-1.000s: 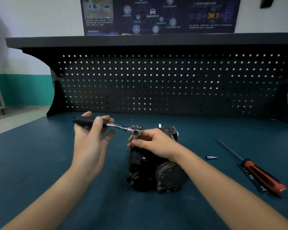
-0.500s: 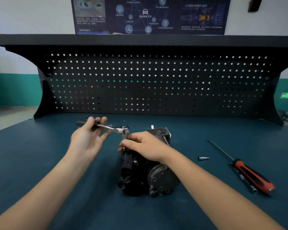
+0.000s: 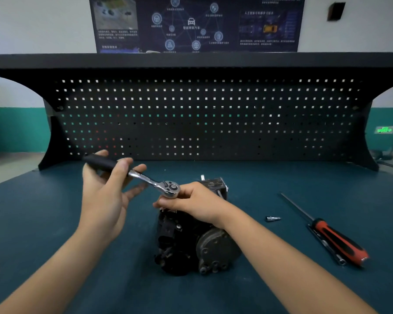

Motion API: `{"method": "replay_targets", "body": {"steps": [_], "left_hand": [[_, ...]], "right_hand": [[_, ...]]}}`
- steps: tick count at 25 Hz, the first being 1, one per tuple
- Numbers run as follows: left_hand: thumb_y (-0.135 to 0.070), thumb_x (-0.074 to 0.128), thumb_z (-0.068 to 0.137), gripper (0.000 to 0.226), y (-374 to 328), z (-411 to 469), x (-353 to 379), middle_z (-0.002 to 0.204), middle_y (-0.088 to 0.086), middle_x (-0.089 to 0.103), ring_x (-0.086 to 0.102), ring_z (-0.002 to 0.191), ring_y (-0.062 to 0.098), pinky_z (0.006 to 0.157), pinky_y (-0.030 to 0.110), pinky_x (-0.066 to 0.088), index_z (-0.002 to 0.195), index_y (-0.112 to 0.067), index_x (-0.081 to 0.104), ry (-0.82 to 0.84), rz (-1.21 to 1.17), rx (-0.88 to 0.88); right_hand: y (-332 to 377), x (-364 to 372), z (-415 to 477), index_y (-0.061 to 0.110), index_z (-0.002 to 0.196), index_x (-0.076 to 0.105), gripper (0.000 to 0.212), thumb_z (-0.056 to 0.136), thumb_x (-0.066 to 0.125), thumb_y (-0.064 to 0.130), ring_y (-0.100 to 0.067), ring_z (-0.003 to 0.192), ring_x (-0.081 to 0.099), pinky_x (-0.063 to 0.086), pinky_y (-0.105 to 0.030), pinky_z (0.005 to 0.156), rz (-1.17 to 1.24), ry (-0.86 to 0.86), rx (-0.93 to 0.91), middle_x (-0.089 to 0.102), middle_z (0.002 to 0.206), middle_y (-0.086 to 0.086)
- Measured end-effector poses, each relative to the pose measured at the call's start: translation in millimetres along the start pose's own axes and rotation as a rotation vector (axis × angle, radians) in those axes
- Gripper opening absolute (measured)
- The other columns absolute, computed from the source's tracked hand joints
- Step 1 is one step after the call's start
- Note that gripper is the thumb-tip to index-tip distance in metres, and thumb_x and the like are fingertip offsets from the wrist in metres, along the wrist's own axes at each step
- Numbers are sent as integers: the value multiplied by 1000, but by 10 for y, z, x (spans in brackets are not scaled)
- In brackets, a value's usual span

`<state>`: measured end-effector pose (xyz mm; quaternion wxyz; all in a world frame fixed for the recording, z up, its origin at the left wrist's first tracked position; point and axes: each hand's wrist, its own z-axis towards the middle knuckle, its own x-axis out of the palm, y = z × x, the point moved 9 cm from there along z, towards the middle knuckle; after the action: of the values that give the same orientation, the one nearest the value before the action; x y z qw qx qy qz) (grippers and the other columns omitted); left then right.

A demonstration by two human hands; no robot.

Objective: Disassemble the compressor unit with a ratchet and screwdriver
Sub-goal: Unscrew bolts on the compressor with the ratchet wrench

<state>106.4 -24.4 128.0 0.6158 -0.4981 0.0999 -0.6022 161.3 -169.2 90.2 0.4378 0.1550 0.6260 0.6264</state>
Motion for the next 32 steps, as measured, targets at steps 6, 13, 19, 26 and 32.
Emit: {"method": "replay_targets", "body": {"steps": [6,13,19,26,32], "left_hand": [[4,46,90,40,323,570,167,108,3,55,66,86,15,77,42,53,125,-15,40,43,70,-192],[-12,40,97,24,-152,148,-538,98,-9,70,62,107,21,68,21,56,92,-27,58,-123,198,78],[-38,48,90,26,-809,-946,64,106,-31,61,53,90,-22,81,-1,38,112,-35,60,289,811,651],[-32,47,93,18,-822,-930,56,115,-37,57,56,96,-16,84,2,39,108,-28,57,347,756,740],[-21,36,96,29,-183,121,-501,93,-13,72,63,92,5,82,34,48,88,-31,61,-31,352,22]], "right_hand": [[3,-1,51,6,103,70,21,89,62,20,8,79,60,46,-10,84,-24,-21,-13,69,111,-8],[-5,14,88,12,97,72,24,91,58,30,-5,91,59,42,-28,101,-124,-39,25,71,108,-1],[9,11,22,18,90,72,23,92,54,33,0,94,57,38,-20,95,-116,-39,40,70,101,9],[26,12,41,19,93,72,17,89,60,30,7,80,62,45,-3,72,-80,-26,25,70,87,18],[51,58,73,24,89,72,15,90,59,31,10,87,61,44,-3,78,-95,15,8,70,94,18]]}}
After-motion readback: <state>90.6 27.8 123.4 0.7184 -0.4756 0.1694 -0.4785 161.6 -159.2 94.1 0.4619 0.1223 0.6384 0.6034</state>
